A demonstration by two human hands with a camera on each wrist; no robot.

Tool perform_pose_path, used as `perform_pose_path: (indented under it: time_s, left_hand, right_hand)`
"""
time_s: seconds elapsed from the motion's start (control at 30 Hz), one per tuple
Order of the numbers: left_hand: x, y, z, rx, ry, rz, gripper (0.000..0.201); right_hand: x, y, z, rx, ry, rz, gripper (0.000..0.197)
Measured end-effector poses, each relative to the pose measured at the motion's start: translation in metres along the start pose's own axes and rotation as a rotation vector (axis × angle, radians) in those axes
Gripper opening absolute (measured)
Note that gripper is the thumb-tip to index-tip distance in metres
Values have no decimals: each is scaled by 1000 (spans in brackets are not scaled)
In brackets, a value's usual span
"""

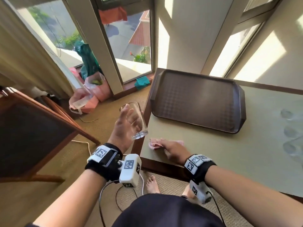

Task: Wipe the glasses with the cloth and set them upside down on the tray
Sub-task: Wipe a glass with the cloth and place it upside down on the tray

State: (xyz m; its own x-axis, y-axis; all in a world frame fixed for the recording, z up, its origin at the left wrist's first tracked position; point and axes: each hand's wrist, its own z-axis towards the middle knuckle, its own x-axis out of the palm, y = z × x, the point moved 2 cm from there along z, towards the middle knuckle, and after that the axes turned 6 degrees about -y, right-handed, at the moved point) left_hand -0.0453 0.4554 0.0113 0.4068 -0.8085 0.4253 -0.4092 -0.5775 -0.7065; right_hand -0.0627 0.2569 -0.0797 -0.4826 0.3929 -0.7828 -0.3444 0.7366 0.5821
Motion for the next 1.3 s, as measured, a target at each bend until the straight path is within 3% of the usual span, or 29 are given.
perform_pose_path:
  time_s: [0.07,0.2,0.3,0.37,0.5,0.63,0.8,0.93,1.1,1.2,1.3]
  left_hand:
    - [18,5,2,-26,51,6,94]
    - [66,20,2,-70,136,48,56]
    - [105,33,1,-58,178,118,53]
    - [133,43,-1,-50,201,166,72]
    - [188,63,-11,-11,285,216,76]
    - [227,78,-24,35,386,247,50]
    - [247,91,-32,154,459,400,47]
    - [250,94,-26,57,555,481,66]
    - [255,85,-18,123,530,538,52]
    - [261,83,-16,127,512,483,61]
    - [265,81,-19,166,559,528,55]
  right_hand:
    - [-28,-7,-5,259,-103,345,26]
    - [-93,-16,-31,525,-409,1063,23]
    - [-142,-8,-58,488,-500,1405,29]
    - [-170,2,-76,374,-506,1573,30]
    - [-191,10,-99,303,-520,1414,42]
    - [-188,-8,-110,315,-622,1311,38]
    - [-189,-28,-121,330,-606,1544,41]
    - [-196,-42,-127,369,-566,1720,50]
    - [-208,-50,-121,288,-665,1510,43]
    - [-207,-53,-114,279,-727,1314,40]
    - [-206,-49,-110,267,-708,1346,35]
